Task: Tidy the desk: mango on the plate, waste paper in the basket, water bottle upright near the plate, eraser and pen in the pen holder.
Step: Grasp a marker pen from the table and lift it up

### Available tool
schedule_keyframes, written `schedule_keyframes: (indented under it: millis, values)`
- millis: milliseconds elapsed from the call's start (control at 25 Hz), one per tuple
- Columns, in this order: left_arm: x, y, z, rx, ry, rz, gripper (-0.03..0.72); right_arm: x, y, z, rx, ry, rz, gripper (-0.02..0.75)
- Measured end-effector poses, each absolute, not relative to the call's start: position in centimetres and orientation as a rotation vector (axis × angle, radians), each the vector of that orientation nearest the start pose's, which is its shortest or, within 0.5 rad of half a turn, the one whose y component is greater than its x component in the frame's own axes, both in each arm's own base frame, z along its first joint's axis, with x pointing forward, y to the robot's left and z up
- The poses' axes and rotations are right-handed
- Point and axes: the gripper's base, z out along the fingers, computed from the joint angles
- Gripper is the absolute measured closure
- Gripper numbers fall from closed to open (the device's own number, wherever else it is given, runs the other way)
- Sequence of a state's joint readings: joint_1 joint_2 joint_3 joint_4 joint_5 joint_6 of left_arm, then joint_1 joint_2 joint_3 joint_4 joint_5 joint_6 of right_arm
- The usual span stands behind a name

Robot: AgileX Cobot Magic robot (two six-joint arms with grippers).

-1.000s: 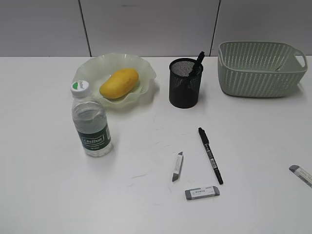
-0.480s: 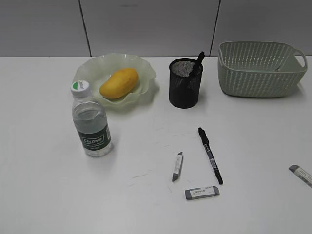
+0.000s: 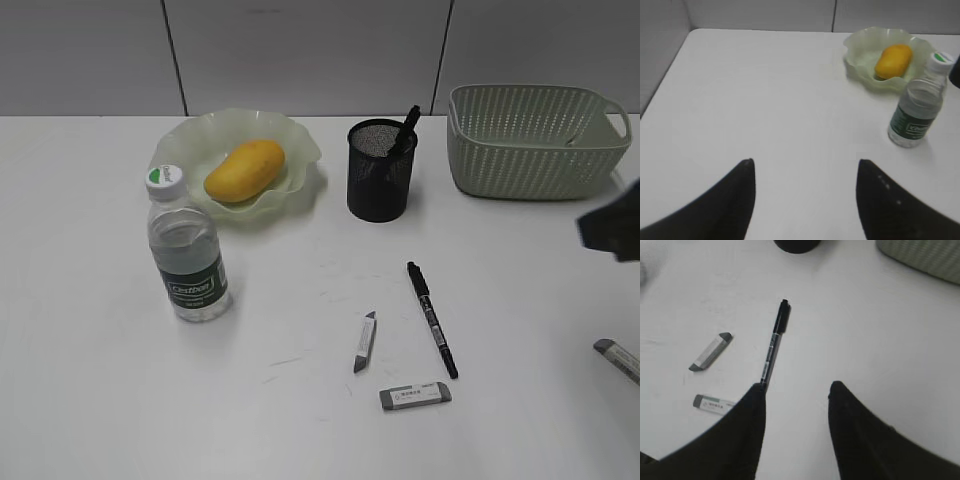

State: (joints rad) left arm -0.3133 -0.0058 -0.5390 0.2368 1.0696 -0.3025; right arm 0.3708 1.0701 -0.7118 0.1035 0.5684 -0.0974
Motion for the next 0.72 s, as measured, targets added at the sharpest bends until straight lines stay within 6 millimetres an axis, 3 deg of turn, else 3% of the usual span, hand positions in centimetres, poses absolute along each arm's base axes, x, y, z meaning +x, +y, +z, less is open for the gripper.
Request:
schedule_keyframes:
  millis: [120,360,520,720]
  values:
    - [-0.7,2.1,28.9,-0.075,1.986,-0.073,0.213,23.3,9.9,25.5,-0.485,2.464,0.267,0.364]
    - [-0.8,2.1,28.9,-0.123,1.983,-0.042,0.213,30.3,13.6,19.3,-0.504,2.663,0.283,0.351]
    - [-0.8,2.1,28.9,-0.123,1.983,-0.042,0.216,32.8,16.4,15.1,-0.521,2.786,0.261,0.349]
    - [-0.8,2.1,28.9,-0.123,1.983,-0.042,0.222,34.8,17.4,11.4,-0.451,2.89,0.194,0.349]
